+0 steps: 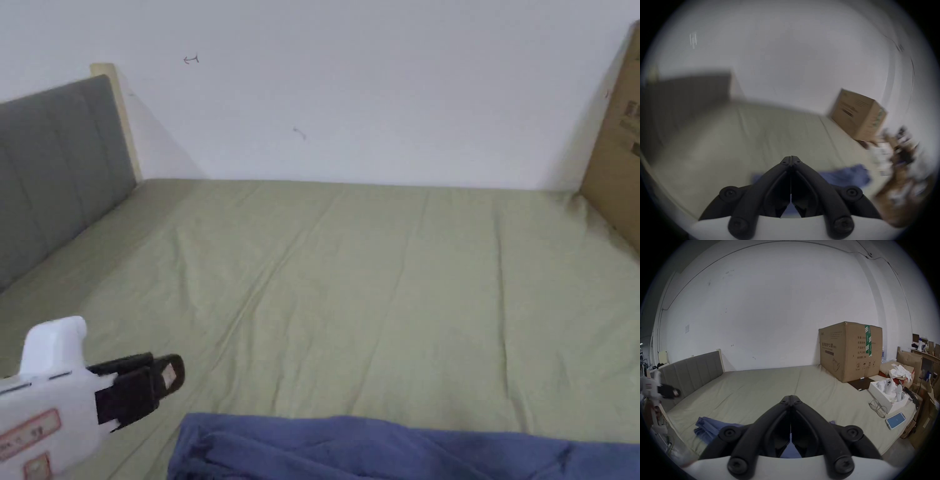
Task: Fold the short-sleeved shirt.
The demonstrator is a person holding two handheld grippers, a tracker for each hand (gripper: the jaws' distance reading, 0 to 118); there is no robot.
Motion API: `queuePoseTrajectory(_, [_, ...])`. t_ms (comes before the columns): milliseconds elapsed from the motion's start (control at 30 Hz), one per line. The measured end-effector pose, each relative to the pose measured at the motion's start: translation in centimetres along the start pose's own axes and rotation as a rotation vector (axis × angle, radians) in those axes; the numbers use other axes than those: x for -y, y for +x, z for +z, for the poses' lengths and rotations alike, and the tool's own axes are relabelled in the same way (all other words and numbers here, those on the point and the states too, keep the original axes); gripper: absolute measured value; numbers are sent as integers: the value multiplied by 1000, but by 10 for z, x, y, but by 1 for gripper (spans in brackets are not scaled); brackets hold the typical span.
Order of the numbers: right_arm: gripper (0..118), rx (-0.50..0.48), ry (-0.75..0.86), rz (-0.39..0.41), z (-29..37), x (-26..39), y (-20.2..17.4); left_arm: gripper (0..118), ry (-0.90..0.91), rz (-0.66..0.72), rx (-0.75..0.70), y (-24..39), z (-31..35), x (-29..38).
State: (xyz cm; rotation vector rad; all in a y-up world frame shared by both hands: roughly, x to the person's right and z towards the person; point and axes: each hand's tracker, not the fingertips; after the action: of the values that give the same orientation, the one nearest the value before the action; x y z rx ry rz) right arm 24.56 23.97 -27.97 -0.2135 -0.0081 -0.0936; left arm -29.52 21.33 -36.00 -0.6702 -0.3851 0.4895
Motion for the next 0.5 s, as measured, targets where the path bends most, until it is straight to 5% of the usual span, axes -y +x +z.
queuePoseTrajectory(33, [0,-5,-21,-6,-1,2,-1,0,-90,146,129,-38,-13,1])
queuePoseTrajectory(67, [0,-12,-46,-11,-3,6,-2,13,-84,196,199,-60,-21,4])
queuePoseTrajectory(100, [0,-23,-64,-13,-6,9,-4,39,-57,201,196,-79,-26,3])
queuePoseTrajectory(133, [0,-28,-78,-5,-6,2,-9,85,-52,231,150,-97,-30,5])
queuePoseTrajectory(167, [0,-32,-90,10,-9,5,-12,118,-98,241,107,-113,-38,4])
queuePoseTrajectory(300, [0,-36,-154,58,-20,5,-31,118,-169,420,291,-155,-72,19])
queuePoseTrajectory(500, [0,-73,-244,4,-41,1,-50,118,-243,626,454,-179,-113,56])
